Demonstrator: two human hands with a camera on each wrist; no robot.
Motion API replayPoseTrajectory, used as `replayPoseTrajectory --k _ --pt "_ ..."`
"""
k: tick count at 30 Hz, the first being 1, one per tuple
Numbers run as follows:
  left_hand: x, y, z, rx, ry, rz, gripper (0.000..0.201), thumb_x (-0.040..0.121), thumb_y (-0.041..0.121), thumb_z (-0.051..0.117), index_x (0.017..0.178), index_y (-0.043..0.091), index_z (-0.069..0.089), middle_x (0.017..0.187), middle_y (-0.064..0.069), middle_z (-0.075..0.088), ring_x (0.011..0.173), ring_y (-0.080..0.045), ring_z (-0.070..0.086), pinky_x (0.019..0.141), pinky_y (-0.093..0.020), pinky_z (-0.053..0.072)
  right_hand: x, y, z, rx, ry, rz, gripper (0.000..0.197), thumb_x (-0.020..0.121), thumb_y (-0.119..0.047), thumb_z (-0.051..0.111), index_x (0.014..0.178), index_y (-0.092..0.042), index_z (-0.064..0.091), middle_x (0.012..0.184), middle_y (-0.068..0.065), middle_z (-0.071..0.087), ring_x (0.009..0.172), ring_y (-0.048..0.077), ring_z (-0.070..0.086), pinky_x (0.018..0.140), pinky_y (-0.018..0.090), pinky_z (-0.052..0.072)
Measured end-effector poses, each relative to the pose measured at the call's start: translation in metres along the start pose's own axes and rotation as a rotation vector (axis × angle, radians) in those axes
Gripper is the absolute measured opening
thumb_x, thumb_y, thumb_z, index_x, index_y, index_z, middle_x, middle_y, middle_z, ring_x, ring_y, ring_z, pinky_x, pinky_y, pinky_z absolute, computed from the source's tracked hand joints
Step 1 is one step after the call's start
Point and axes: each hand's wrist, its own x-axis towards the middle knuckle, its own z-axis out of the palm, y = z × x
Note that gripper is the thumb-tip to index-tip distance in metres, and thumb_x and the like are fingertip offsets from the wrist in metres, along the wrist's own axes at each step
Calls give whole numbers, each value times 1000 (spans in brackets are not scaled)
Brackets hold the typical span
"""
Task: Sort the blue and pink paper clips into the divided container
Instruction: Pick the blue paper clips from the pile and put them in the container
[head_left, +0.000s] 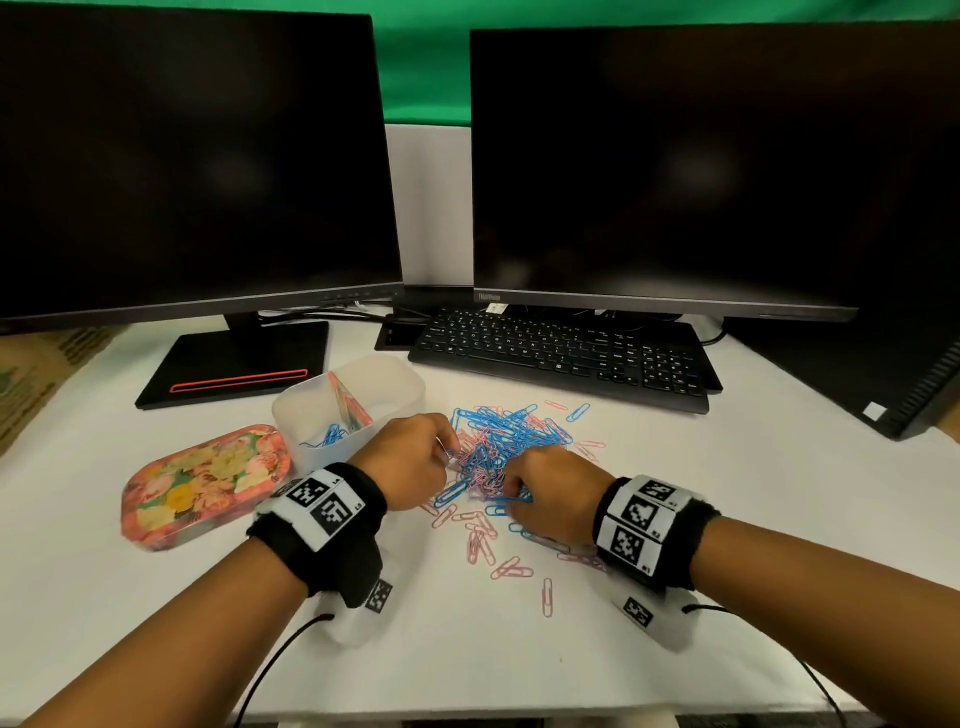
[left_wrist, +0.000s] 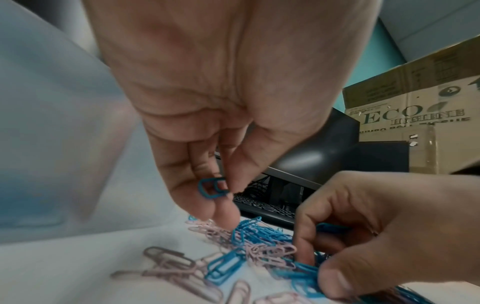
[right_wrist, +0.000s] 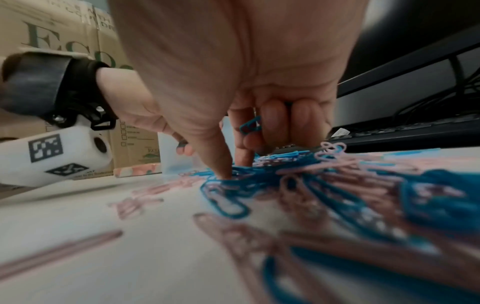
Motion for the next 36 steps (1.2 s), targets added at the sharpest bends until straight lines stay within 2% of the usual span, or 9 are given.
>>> replayPoseTrajectory --k 2,5,10,14,20,25,30,33,36 --pt "0 -1 0 2 -1 -19 27 83 -2 49 100 17 58 102 -7 65 95 -25 64 77 -35 56 3 -3 0 -23 -24 9 16 84 -19 56 89 -7 66 95 12 67 88 31 62 76 38 54" --pt "-1 -2 1 12 -35 -53 26 86 1 46 103 20 52 105 -9 65 94 -25 63 80 -36 56 6 -4 0 -13 -56 12 17 82 -14 54 83 0 64 90 20 67 76 33 60 63 35 47" --pt "0 -3 3 37 -42 -65 20 90 6 43 98 18 57 92 -1 60 85 -19 57 64 -26 44 4 0 -5 96 -16 44 12 84 -13 55 83 -11 67 76 2 65 72 19 56 67 29 48" --pt "1 -5 6 170 -38 -53 18 91 17 50 101 17 65 101 -3 65 91 -20 60 73 -24 46 0 3 -13 143 7 61 11 87 -17 59 88 -12 68 72 -8 59 73 14 55 68 23 45" --pt "7 -5 14 303 -52 -55 7 85 21 64 84 22 70 99 -3 69 91 -20 64 74 -23 47 -5 7 -26 182 52 61 11 90 -24 62 90 -16 69 90 -4 66 83 14 57 72 24 41" --pt "7 -1 13 344 -66 -51 14 87 16 59 88 16 73 97 -5 71 89 -23 66 75 -27 52 -7 10 -31 221 70 54 9 89 -23 63 86 -18 69 80 -13 62 78 9 56 68 18 39" --pt "0 -2 7 286 -52 -39 10 85 15 59 85 18 69 96 -2 70 88 -20 64 71 -24 49 -8 11 -38 273 117 66 8 87 -18 63 83 -16 70 70 -19 59 63 -8 52 56 6 35" --pt "-6 0 -4 188 -5 1 12 83 12 61 81 20 69 92 1 71 89 -16 64 76 -24 52 -6 11 -43 394 94 73 13 83 -13 65 75 -20 70 70 -11 69 63 -3 59 65 19 48" --pt "-13 1 -19 49 34 0 16 83 10 61 82 25 67 85 3 70 84 -17 65 74 -25 52 -4 8 -49 476 57 68 17 85 -13 66 70 -19 71 75 -2 74 47 -2 51 53 17 41"
